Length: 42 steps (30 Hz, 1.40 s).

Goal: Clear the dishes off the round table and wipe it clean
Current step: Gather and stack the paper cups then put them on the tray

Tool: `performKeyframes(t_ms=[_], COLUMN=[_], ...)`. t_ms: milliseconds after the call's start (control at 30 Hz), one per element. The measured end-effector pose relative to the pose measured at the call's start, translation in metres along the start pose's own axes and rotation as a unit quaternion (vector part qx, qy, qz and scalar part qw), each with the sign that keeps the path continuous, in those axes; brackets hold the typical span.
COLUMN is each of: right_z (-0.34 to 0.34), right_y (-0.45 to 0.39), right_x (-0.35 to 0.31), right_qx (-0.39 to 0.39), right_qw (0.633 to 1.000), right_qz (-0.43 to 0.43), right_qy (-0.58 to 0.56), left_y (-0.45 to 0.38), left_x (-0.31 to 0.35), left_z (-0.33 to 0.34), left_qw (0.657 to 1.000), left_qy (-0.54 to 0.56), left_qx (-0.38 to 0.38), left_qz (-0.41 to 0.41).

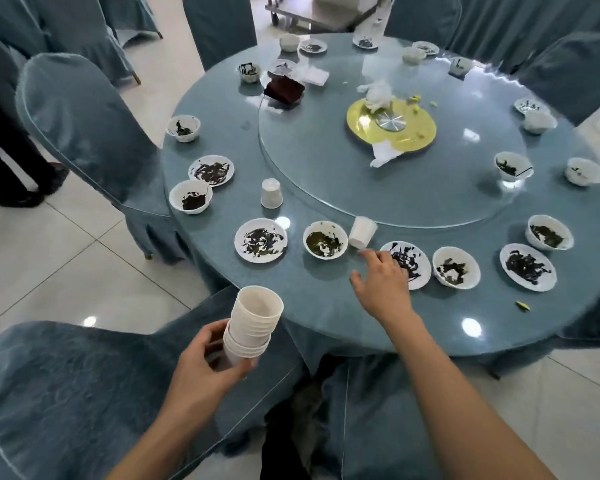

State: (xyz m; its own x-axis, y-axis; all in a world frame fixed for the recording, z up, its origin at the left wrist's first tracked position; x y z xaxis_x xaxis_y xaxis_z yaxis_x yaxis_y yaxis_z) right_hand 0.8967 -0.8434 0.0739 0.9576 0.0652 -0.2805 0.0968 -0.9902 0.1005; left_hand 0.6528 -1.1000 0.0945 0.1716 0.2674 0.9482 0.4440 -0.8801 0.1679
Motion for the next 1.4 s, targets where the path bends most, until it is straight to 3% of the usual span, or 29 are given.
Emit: performKeyframes(t_ms=[233,467,767,967,1067,1167,1400], right_z=[0.025,0.055,0.023,-0.050,-0.085,-0.100,-0.079], right_y=[-0.111,-0.159,-0.116,-0.046,-0.011,0.014,0.020], right_x=[0.002,0.018,0.012,-0.053,-0.106,-0.155,-0.201], right_qx=[-0.028,-0.082,0.085,0.152,0.125,0.075,-0.011], right_qw=[0.997,0.988,0.996,0.977,0.945,0.920,0.932], right_qz=[0.038,0.089,0.030,-0.043,-0.099,-0.153,-0.219], right_qy=[0.064,0.093,0.002,-0.145,-0.285,-0.354,-0.290], left_y=[-0.059,-0.088,-0.108,-0.111,-0.112,-0.111,-0.112], left_x=[0.003,-0.011,-0.016,-0.007,-0.005,-0.003,-0.004], left_z=[0.003,-0.002,-0.002,-0.010,-0.018,-0.025,-0.042], left_qw=[1.000,0.999,0.999,0.999,1.000,1.000,1.000], left_qy=[-0.018,-0.030,-0.011,0.008,0.013,0.017,0.009], left_qx=[-0.011,-0.017,-0.031,-0.027,-0.022,-0.013,0.003], left_qz=[-0.019,-0.036,-0.027,-0.017,-0.008,0.000,-0.002])
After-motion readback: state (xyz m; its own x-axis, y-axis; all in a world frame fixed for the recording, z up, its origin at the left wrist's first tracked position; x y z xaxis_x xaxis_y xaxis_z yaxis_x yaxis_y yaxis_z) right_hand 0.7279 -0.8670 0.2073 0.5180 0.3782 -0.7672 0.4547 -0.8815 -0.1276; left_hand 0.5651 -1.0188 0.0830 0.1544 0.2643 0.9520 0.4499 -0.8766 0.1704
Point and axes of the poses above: each hand's wrist, its own y-axis away from the middle knuckle, its own z-axis out of the palm, x = y × z, the point moved 9 cm from there along -y, towards the middle knuckle, and after that the axes turned 9 degrees about z, right-handed, at the moved point
